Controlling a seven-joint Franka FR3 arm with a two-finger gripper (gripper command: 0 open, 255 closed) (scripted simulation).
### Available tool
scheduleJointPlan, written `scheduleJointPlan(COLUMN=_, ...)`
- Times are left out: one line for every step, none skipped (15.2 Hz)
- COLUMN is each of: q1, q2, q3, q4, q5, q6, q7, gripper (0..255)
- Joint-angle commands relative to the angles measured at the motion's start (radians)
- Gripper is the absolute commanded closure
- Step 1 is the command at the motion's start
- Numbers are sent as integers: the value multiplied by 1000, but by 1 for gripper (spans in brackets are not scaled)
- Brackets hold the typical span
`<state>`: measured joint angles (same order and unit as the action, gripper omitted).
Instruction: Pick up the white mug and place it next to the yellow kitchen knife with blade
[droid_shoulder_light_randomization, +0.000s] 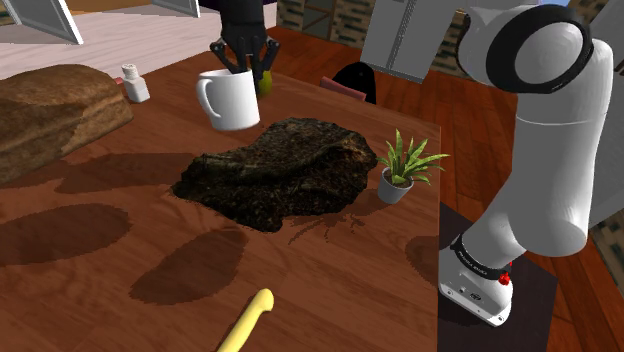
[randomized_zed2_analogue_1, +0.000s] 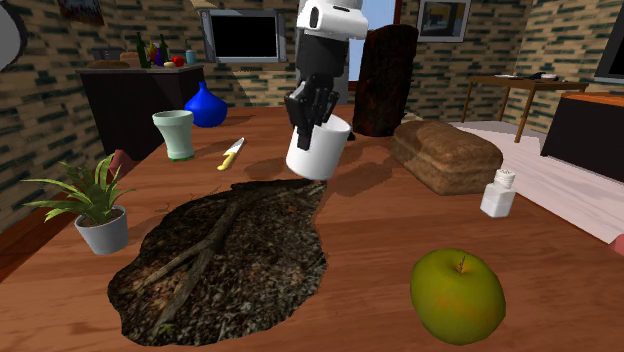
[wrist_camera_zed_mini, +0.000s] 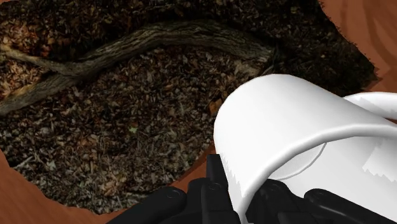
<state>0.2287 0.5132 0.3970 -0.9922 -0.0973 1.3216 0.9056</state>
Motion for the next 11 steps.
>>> scheduleJointPlan(q1=1, q2=-65, q3=14, q4=-106, q5=22, q6=43, q7=33, gripper=255)
scheduleJointPlan(q1=9, q2=-83, q3=21, q4=-134, q5=28, q6=56, q7=51, gripper=255)
scheduleJointPlan(q1=18, q2=-99, q3=28, q4=-160, q5=35, q6=67, q7=70, gripper=255)
scheduleJointPlan(q1=27, q2=-114, q3=35, q4=-183, q5=41, q6=77, q7=88, gripper=255)
scheduleJointPlan(q1=37, q2=-127, q3=41, q4=-204, q5=46, q6=86, q7=107, gripper=255)
scheduleJointPlan(q1=47, q2=-139, q3=48, q4=-222, q5=51, q6=95, q7=126, gripper=255)
scheduleJointPlan(q1=58, q2=-149, q3=55, q4=-239, q5=56, q6=103, q7=146, gripper=255)
scheduleJointPlan(q1=69, q2=-158, q3=62, q4=-253, q5=60, q6=110, q7=165, gripper=255)
scheduleJointPlan(q1=81, q2=-166, q3=70, q4=-266, q5=64, q6=117, q7=185, gripper=255)
scheduleJointPlan(q1=93, q2=-173, q3=77, q4=-277, q5=67, q6=123, q7=205, gripper=255)
scheduleJointPlan(q1=106, q2=-178, q3=84, q4=-286, q5=70, q6=129, q7=225, gripper=255)
